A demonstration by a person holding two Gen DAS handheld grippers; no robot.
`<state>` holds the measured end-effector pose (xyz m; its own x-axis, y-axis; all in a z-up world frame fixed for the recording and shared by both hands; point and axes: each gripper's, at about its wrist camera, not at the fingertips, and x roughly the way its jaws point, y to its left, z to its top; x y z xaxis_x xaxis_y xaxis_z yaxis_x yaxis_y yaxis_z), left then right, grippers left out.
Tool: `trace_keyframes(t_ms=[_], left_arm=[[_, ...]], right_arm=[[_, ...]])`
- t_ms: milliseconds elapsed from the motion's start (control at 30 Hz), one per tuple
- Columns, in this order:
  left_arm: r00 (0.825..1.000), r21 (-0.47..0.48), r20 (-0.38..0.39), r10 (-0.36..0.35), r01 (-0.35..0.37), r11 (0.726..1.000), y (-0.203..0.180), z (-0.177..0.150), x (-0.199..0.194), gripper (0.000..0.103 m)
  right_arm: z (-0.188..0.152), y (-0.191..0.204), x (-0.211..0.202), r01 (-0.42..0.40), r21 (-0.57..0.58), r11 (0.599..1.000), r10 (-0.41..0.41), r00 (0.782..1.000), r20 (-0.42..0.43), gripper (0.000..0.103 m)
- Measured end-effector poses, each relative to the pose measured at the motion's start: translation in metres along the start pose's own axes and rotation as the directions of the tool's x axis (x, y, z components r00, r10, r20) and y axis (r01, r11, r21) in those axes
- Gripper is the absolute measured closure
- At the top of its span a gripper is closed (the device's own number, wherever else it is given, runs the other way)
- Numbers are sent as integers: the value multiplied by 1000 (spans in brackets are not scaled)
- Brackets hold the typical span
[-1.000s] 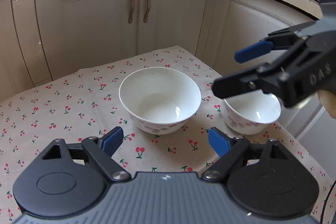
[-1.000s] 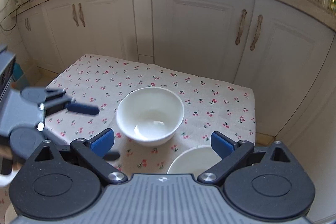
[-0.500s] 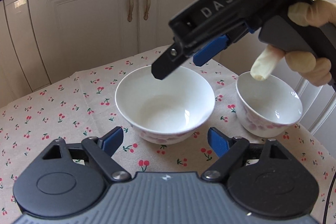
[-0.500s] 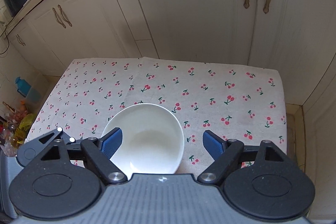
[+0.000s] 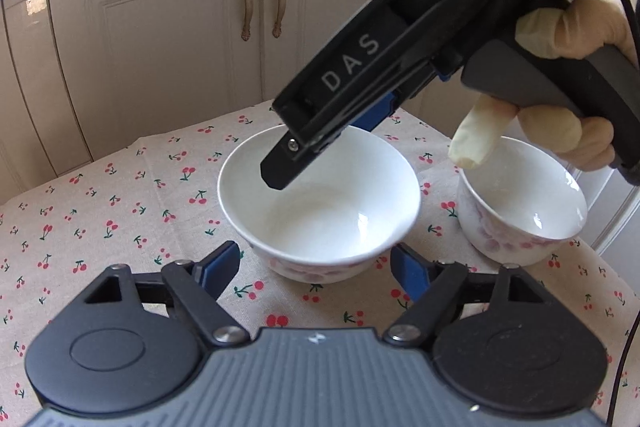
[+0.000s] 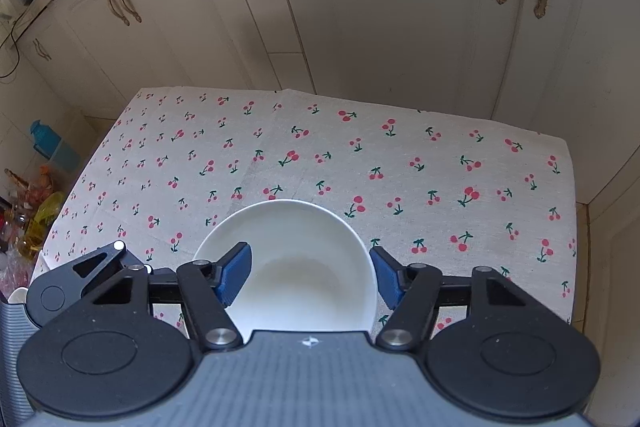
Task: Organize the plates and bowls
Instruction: 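Lift the white bowl with the right tool and carry it toward the plates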
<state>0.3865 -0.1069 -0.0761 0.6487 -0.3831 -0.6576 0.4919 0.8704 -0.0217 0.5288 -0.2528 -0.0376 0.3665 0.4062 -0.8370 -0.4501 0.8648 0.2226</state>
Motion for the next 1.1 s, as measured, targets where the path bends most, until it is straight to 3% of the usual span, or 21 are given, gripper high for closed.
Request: trace_keyframes(t_ms=[333, 700, 1100], left_arm=[[1000, 43, 20, 18, -19, 999, -7, 3, 2, 22], [1000, 44, 27, 13, -15, 999, -7, 4, 1, 21], [1000, 23, 9, 10, -10, 1000, -3, 4, -1, 21]], right_arm=[[3, 1, 1, 5, -19, 1000, -6, 999, -40, 33], [11, 14, 7, 56, -135, 989, -73, 990, -122, 33], [12, 19, 3, 57, -147, 987, -75, 990, -121, 32]])
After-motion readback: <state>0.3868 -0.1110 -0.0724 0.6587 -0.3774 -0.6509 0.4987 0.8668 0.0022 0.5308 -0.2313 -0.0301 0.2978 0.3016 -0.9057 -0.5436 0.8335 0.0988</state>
